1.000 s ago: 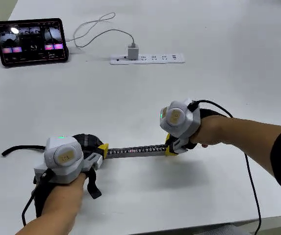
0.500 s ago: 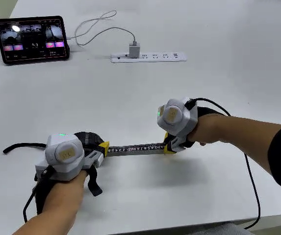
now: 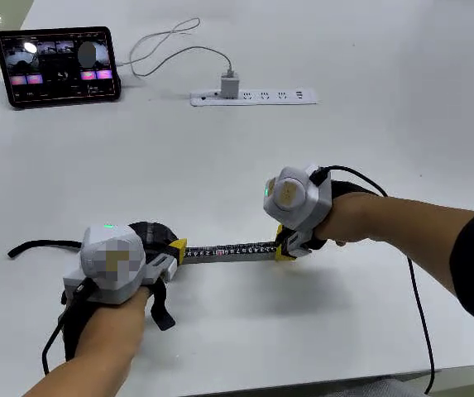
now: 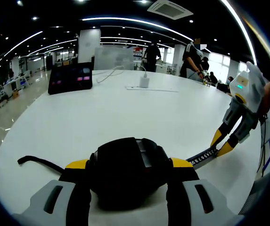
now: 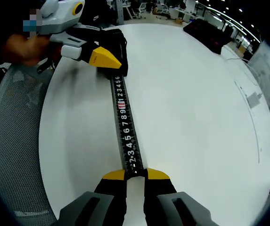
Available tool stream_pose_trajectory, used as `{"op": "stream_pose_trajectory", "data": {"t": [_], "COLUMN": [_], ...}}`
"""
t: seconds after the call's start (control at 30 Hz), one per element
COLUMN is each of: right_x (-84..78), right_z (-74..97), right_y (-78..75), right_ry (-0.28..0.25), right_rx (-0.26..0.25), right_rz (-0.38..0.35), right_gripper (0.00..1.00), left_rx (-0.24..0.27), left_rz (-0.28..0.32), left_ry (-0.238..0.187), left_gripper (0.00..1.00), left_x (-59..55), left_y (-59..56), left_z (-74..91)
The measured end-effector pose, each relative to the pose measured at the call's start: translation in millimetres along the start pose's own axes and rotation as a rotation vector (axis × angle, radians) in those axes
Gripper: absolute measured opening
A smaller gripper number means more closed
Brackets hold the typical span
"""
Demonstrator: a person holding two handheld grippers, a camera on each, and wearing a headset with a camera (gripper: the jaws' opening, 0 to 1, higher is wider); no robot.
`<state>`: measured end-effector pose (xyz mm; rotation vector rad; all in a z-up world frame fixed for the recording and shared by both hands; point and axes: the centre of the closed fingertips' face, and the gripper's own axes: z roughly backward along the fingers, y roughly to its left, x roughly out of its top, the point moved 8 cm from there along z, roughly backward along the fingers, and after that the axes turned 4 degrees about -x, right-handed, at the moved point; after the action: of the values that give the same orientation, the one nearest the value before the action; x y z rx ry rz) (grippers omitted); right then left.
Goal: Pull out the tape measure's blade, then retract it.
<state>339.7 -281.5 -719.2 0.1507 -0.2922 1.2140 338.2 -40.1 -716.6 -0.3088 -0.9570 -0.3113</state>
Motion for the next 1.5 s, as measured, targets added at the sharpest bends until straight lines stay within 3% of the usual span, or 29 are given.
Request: {"op": "stream_pose_trajectory", "data": {"t": [1.5], "right_x": [19.0], "right_z": [-6.6], "right_y": [3.7], "right_ry": [-0.019], "right_rx": [0.019], "right_rz": [0.011], "right_gripper": [0.09], "left_rx": [-0.001], "left_rz": [0.005], "left_ry": [0.002], "left_gripper": [0.61], "left_x": [0.3], "left_y": [-0.3], "left_z": [0.2]}}
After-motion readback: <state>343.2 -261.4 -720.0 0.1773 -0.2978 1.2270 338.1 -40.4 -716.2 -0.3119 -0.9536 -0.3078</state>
